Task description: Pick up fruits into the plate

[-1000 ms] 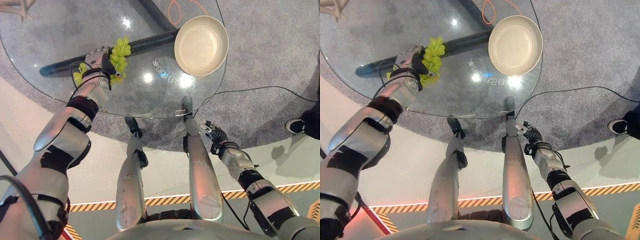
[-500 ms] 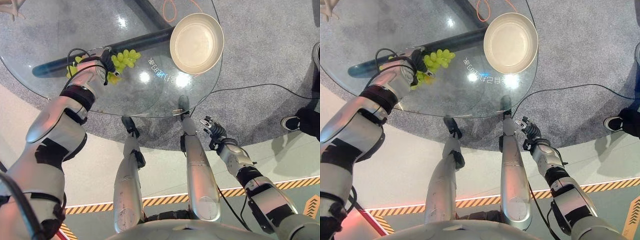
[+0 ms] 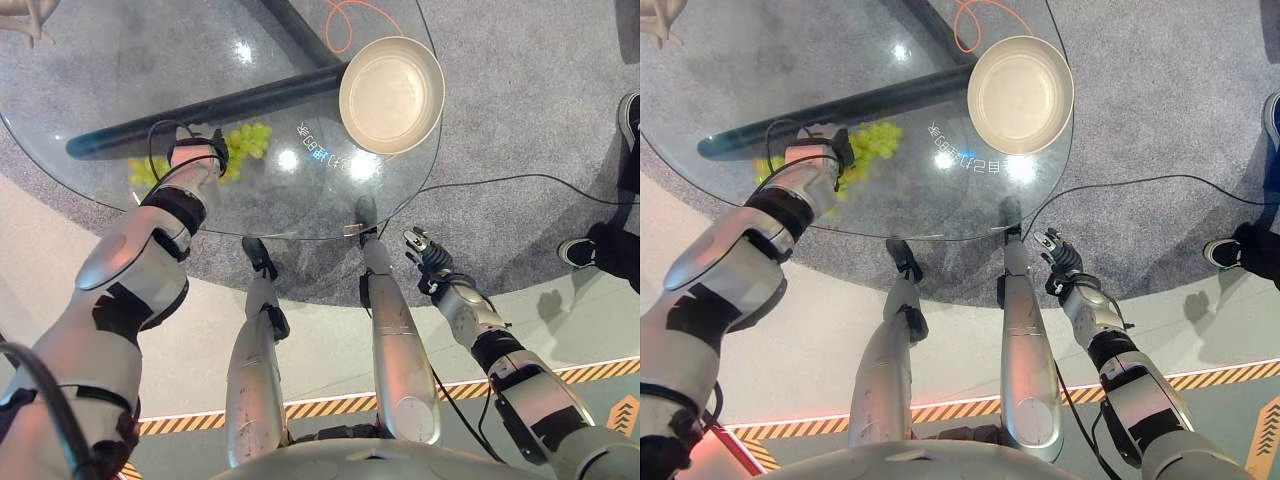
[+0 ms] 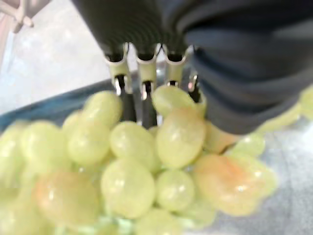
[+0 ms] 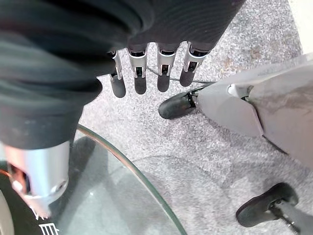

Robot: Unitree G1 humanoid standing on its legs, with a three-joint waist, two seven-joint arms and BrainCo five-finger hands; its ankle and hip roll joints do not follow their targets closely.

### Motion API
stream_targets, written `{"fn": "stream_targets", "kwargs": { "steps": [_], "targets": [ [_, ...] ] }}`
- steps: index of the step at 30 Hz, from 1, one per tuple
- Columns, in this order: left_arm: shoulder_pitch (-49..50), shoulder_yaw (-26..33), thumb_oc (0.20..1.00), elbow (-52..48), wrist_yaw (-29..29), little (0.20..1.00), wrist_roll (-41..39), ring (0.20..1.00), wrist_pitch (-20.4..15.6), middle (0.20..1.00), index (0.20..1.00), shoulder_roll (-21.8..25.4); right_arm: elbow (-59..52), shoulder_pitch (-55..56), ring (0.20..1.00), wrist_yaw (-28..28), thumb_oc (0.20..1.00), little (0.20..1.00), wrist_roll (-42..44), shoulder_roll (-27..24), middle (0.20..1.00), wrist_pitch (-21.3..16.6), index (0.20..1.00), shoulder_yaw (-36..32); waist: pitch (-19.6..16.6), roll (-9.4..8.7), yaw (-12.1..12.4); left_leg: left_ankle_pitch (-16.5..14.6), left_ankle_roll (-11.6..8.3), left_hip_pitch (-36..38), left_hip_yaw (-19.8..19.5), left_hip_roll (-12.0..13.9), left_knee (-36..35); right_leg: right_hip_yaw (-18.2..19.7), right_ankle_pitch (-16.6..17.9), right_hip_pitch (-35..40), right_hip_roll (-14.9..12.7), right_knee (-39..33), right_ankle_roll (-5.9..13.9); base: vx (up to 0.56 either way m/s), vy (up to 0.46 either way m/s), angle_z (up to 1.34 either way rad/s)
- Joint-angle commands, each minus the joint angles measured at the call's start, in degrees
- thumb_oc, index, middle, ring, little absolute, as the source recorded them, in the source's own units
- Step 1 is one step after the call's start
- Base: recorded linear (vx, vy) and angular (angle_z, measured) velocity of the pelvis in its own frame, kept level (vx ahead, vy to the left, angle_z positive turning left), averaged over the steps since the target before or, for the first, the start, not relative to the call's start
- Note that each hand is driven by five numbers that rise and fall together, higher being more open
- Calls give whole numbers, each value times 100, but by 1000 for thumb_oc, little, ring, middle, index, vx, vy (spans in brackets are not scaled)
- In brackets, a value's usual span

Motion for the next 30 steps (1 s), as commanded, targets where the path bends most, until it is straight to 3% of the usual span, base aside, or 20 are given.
{"fn": "stream_targets", "kwargs": {
  "steps": [1,14,20,27,30],
  "targets": [
    [343,150,200,270,-99,200,31,200,47,200,200,4,-128,24,1000,126,1000,1000,303,94,1000,-137,1000,-157,318,-203,56,-540,2,-401,-387,-324,606,46,-236,61,497,130,-77,0,0,0],
    [416,303,200,-10,118,200,-243,200,-76,200,200,99,-186,77,1000,142,1000,1000,247,106,1000,-163,1000,-183,318,-190,133,-547,27,-347,-431,-354,609,-24,-257,135,484,155,-80,0,0,0],
    [541,615,200,-310,544,200,-1159,200,-521,200,200,183,-240,197,1000,219,1000,1000,65,119,1000,-345,1000,-184,318,-149,203,-561,56,-112,-453,-375,541,-73,-302,362,461,142,-81,0,0,0],
    [908,1265,200,-894,971,200,-2177,200,-1362,200,200,412,-601,458,1000,236,1000,1000,-155,127,1000,-572,1000,-231,318,-79,330,-585,75,484,-518,-370,382,-180,-386,919,374,116,-59,-5,-7,3],
    [1032,1448,200,-1192,1000,200,-2259,200,-1506,200,200,522,-803,552,1000,231,1000,1000,-171,121,1000,-606,1000,-262,318,-55,374,-578,70,727,-524,-357,252,-227,-398,1137,339,58,-40,0,-2,2]
  ]
}}
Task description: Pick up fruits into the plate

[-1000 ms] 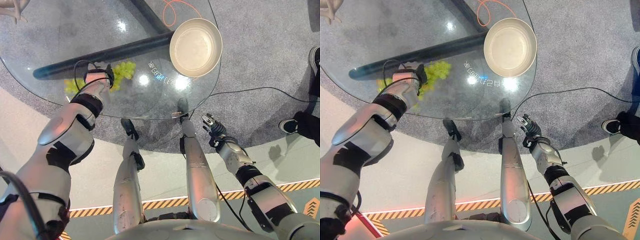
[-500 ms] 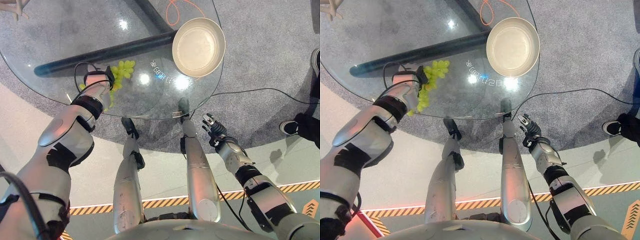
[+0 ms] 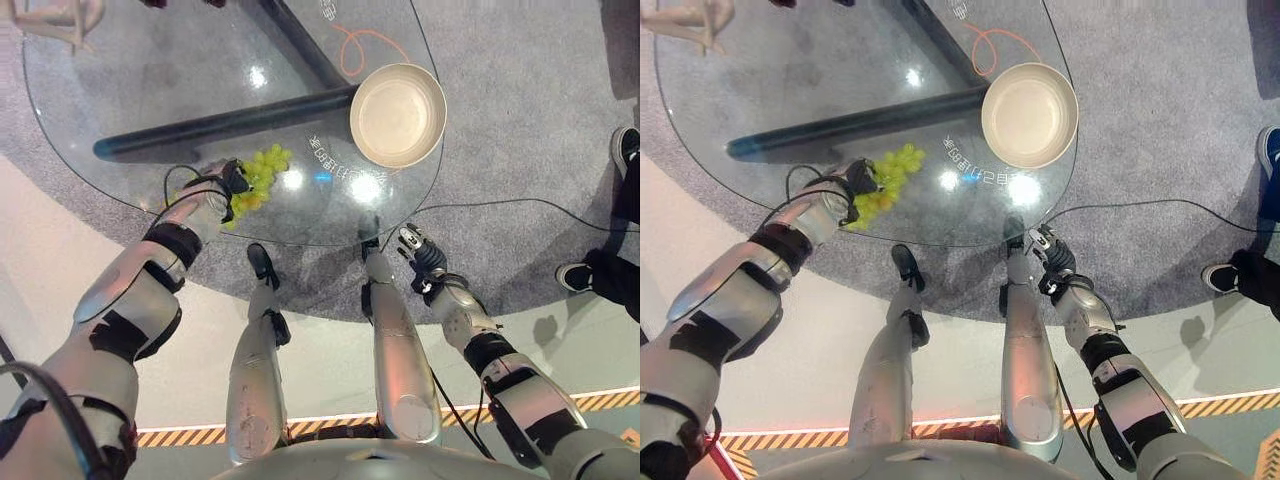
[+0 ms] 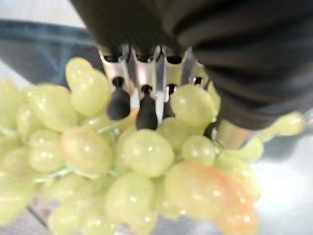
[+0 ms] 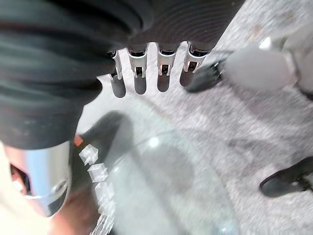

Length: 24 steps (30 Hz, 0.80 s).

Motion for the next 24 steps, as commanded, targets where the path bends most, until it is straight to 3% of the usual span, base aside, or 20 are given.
{"fn": "stream_targets", "kwargs": {
  "steps": [1,8,17,24],
  "targets": [
    [-189,577,200,-287,170,200,-303,200,-455,200,200,446,-550,310,1000,90,1000,1000,-87,-76,1000,-249,1000,-266,269,23,101,-576,56,105,-388,-366,234,-97,-395,384,322,133,-33,-11,-7,4],
    [57,973,200,-962,85,200,-811,200,-872,200,200,710,-930,473,1000,177,1000,1000,-16,-56,1000,-417,1000,-393,269,40,200,-580,29,823,-383,-344,-62,-253,-421,1061,220,-35,19,-4,-12,10],
    [219,1184,200,-1189,-17,200,-983,200,-1033,200,200,967,-1359,629,1000,283,1000,1000,-13,-115,1000,-431,1000,-420,241,36,207,-701,14,1505,-315,-322,-115,-357,-503,1760,157,-135,33,5,14,6],
    [450,1324,200,-1737,-215,200,-1419,200,-1129,200,200,1173,-2110,891,1000,386,1000,1000,-1169,-373,1000,-621,1000,-345,-24,28,199,-730,-8,1842,-241,-321,-266,-419,-460,2155,70,-423,88,0,0,0]
  ]
}}
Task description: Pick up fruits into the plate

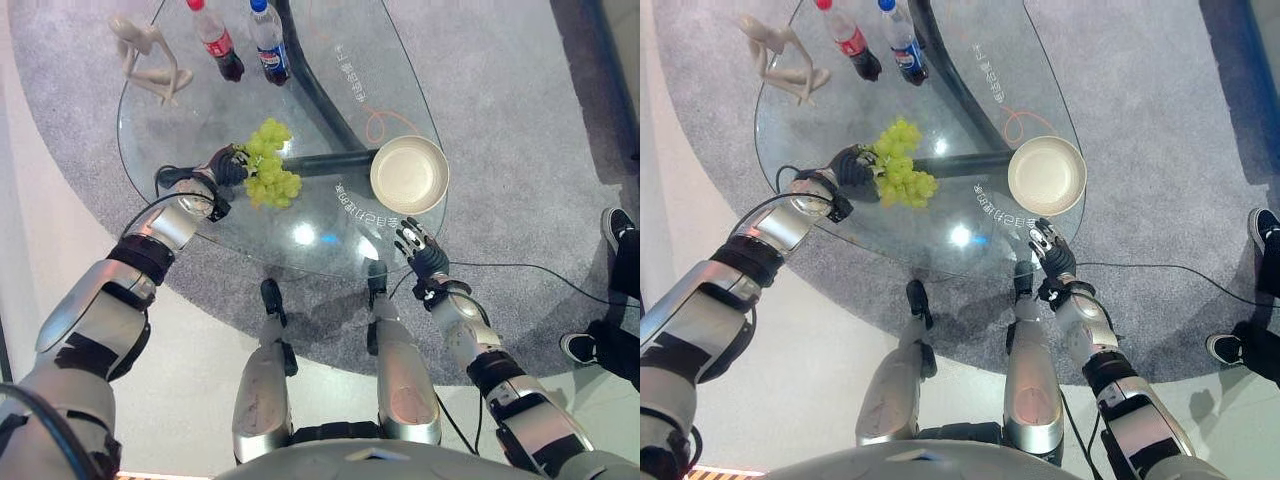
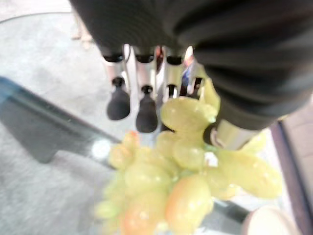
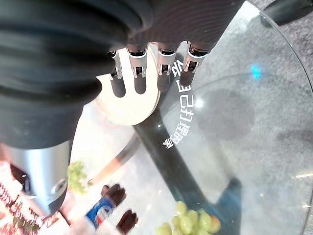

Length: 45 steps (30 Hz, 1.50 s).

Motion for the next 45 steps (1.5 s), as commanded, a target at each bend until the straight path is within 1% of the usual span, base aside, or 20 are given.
{"fn": "stream_targets", "kwargs": {
  "steps": [1,3,6,9,11,12,13,16,17,18,19,20,22,23,26,27,28,35,41,45],
  "targets": [
    [-96,493,200,-347,-82,200,-459,200,-408,200,200,339,-878,138,1000,176,1000,1000,-870,-329,1000,-395,1000,-120,-294,-12,-16,-822,79,66,-22,-318,278,-15,-565,6,43,498,106,0,0,0],
    [-32,536,200,-608,-228,200,-550,200,-440,200,200,458,-1276,131,1000,221,1000,1000,-960,-507,1000,-336,1000,-199,-396,-18,-3,-834,63,183,3,-305,240,-51,-574,169,25,416,123,0,0,0],
    [68,614,200,-902,-398,200,-562,200,-501,200,200,528,-1624,106,1000,434,1000,1000,-1041,-645,1000,-385,1000,-358,-514,-27,18,-865,53,312,13,-300,207,-89,-592,345,12,331,136,25,-34,-1],
    [189,728,200,-1372,-625,200,-527,200,-445,200,200,659,-2126,13,1000,751,1000,1000,-968,-867,1000,-179,1000,-575,-659,-38,51,-904,40,454,15,-281,201,-130,-627,539,-3,277,147,41,-31,-2],
    [234,779,200,-1481,-698,200,-519,200,-499,200,200,702,-2259,-45,1000,921,1000,1000,-925,-944,1000,-98,1000,-657,-708,-40,63,-915,35,506,13,-275,196,-142,-642,607,-8,260,147,13,-10,2],
    [279,820,200,-1579,-771,200,-551,200,-570,200,200,752,-2365,-96,1000,1137,1000,1000,-834,-1023,1000,-51,1000,-708,-768,-42,83,-917,34,551,8,-275,183,-161,-650,670,-7,237,145,53,-32,2],
    [362,916,200,-1731,-892,200,-532,200,-570,200,200,775,-2503,-127,1000,1375,1000,1000,-722,-1101,1000,84,1000,-800,-844,-51,104,-929,29,611,9,-267,182,-187,-665,751,-18,220,148,56,-33,-2],
    [448,1012,200,-1970,-1089,200,-559,200,-603,200,200,840,-2754,-241,1000,1756,1000,1000,-571,-1239,1000,348,1000,-888,-968,-64,141,-940,24,702,-8,-266,172,-227,-680,880,-30,185,152,49,-33,1],
    [513,1079,200,-2076,-1211,200,-562,200,-679,200,200,862,-2882,-306,1000,2026,1000,1000,-530,-1318,1000,500,1000,-924,-1040,-73,166,-938,19,759,-20,-264,152,-253,-680,958,-37,149,153,33,-26,4],
    [526,1088,200,-2095,-1228,200,-569,200,-684,200,200,868,-2898,-318,1000,2027,1000,1000,-500,-1335,1000,523,1000,-923,-1049,-74,169,-938,19,770,-23,-264,147,-259,-680,973,-39,142,154,58,-30,-1],
    [592,1137,200,-2214,-1383,200,-608,200,-733,200,200,871,-3042,-447,1000,2202,1000,1000,-415,-1409,1000,787,1000,-908,-1162,-91,210,-939,12,844,-41,-265,133,-292,-683,1077,-47,103,150,44,-17,-2],
    [604,1148,200,-2220,-1387,200,-607,200,-732,200,200,872,-3045,-448,1000,2202,1000,1000,-413,-1412,1000,794,1000,-905,-1158,-89,205,-939,12,851,-42,-265,129,-294,-682,1086,-47,97,151,69,-26,0],
    [680,1186,200,-2317,-1534,200,-608,200,-781,200,200,882,-3143,-530,1000,2398,1000,1000,-307,-1417,1000,1066,1000,-871,-1270,-104,243,-950,15,941,-58,-265,125,-322,-690,1205,-51,67,142,86,-29,8],
    [751,1198,200,-2448,-1659,200,-632,200,-781,200,200,884,-3246,-583,1000,2515,1000,1000,-236,-1408,1000,1269,1000,-809,-1367,-113,288,-964,24,1020,-75,-269,120,-350,-701,1307,-55,45,137,109,-33,10],
    [806,1154,200,-2551,-1779,200,-661,200,-841,200,200,911,-3373,-669,1000,2650,1000,1000,-162,-1409,1000,1523,1000,-681,-1496,-117,331,-997,32,1140,-88,-275,112,-391,-715,1469,-60,-5,131,73,-18,9],
    [808,1150,200,-2561,-1791,200,-662,200,-848,200,200,912,-3388,-678,1000,2659,1000,1000,-158,-1406,1000,1547,1000,-664,-1508,-117,335,-1001,33,1154,-91,-277,111,-395,-717,1489,-60,-13,131,62,-7,6],
    [827,1133,200,-2623,-1845,200,-667,200,-863,200,200,908,-3481,-724,1000,2708,1000,1000,-127,-1390,1000,1679,1000,-579,-1575,-118,362,-1016,40,1200,-104,-283,104,-405,-725,1562,-59,-49,126,50,-5,3],
    [909,1052,200,-2929,-2075,200,-794,200,-852,200,200,845,-3819,-830,1000,2826,1000,1000,-73,-1279,1000,2060,1000,-263,-1792,-131,429,-1065,66,1377,-155,-300,67,-435,-722,1792,-55,-171,123,42,-6,2],
    [975,986,200,-3115,-2240,200,-995,200,-827,200,200,708,-3979,-895,1000,2733,1000,1000,7,-1138,1000,2264,1000,87,-1970,-143,487,-1113,83,1529,-195,-317,52,-418,-740,1970,-57,-245,128,35,3,2],
    [1033,962,200,-3233,-2259,200,-1031,200,-805,200,200,588,-3918,-902,1000,2669,1000,1000,11,-986,1000,2277,1000,250,-2050,-138,511,-1150,94,1636,-183,-317,40,-415,-757,2079,-69,-284,136,17,5,-1]
  ]
}}
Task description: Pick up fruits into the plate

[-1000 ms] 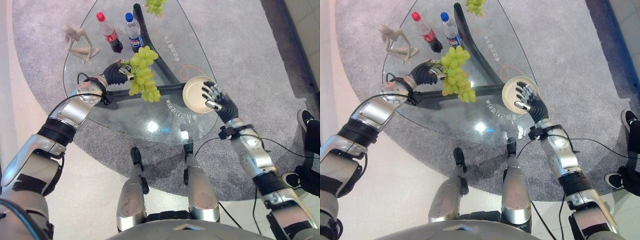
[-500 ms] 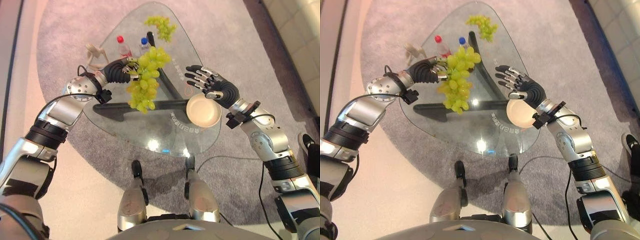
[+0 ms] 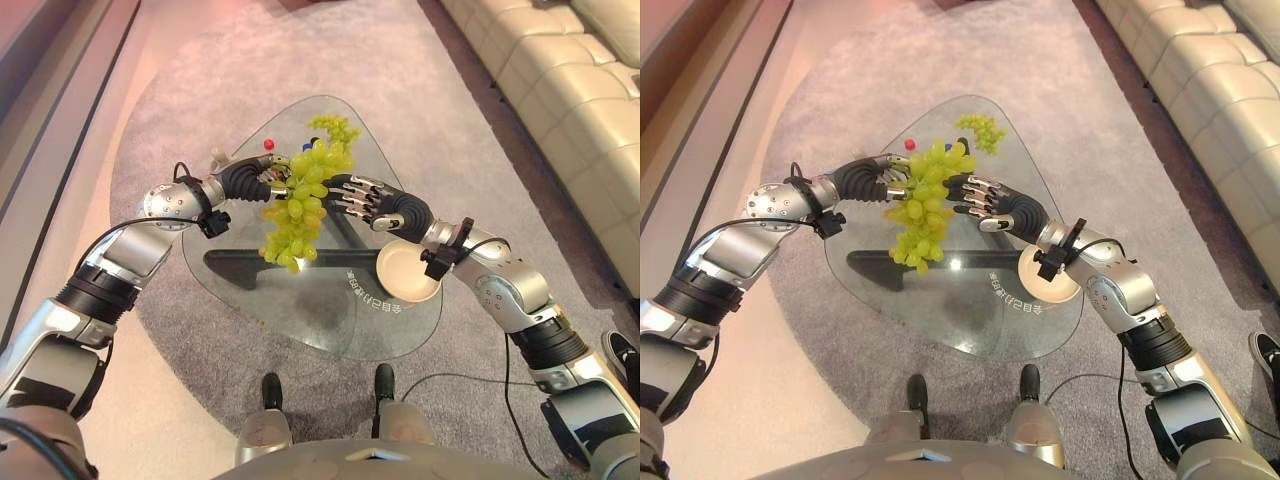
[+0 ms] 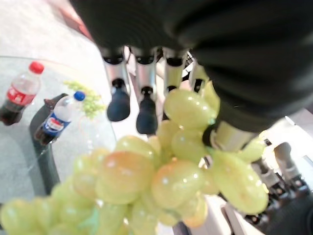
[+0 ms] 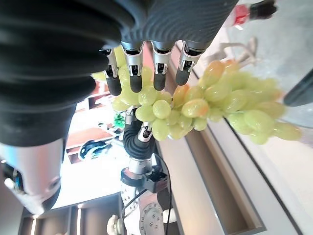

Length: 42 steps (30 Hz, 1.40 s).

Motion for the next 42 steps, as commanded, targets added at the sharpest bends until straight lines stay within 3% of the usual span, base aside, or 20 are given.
{"fn": "stream_targets", "kwargs": {
  "steps": [1,22,31,34,42],
  "targets": [
    [-344,45,200,-264,-27,200,-469,200,-326,200,200,-240,-347,-23,1000,59,1000,1000,256,258,1000,-121,1000,231,-406,-77,59,-825,149,345,-75,-371,68,-194,-701,522,-107,50,126,42,10,1],
    [-67,242,200,-718,-215,200,-859,200,-245,200,200,-431,-454,329,1000,63,1000,1000,381,362,1000,-119,1000,349,-626,-23,104,-949,183,672,-91,-367,39,-234,-806,851,-169,31,161,7,3,0],
    [107,430,200,-668,-236,200,-897,200,-225,200,200,-337,-568,573,1000,-105,1000,1000,386,159,1000,-438,1000,-90,-626,4,90,-957,165,689,-84,-333,39,-301,-811,886,-194,31,183,2,1,0],
    [227,601,200,-612,-283,200,-920,200,-288,200,200,-274,-564,693,1000,-225,1000,1000,404,87,1000,-738,1000,-462,-615,16,67,-971,165,694,-76,-320,39,-305,-817,889,-200,31,189,14,11,3],
    [444,952,200,-535,-419,200,-1020,200,-384,200,200,-115,-461,990,1000,-382,1000,1000,357,-112,1000,-1105,1000,-1223,-634,35,-1,-994,165,710,-37,-291,39,-291,-828,898,-209,31,204,20,7,2]
  ]
}}
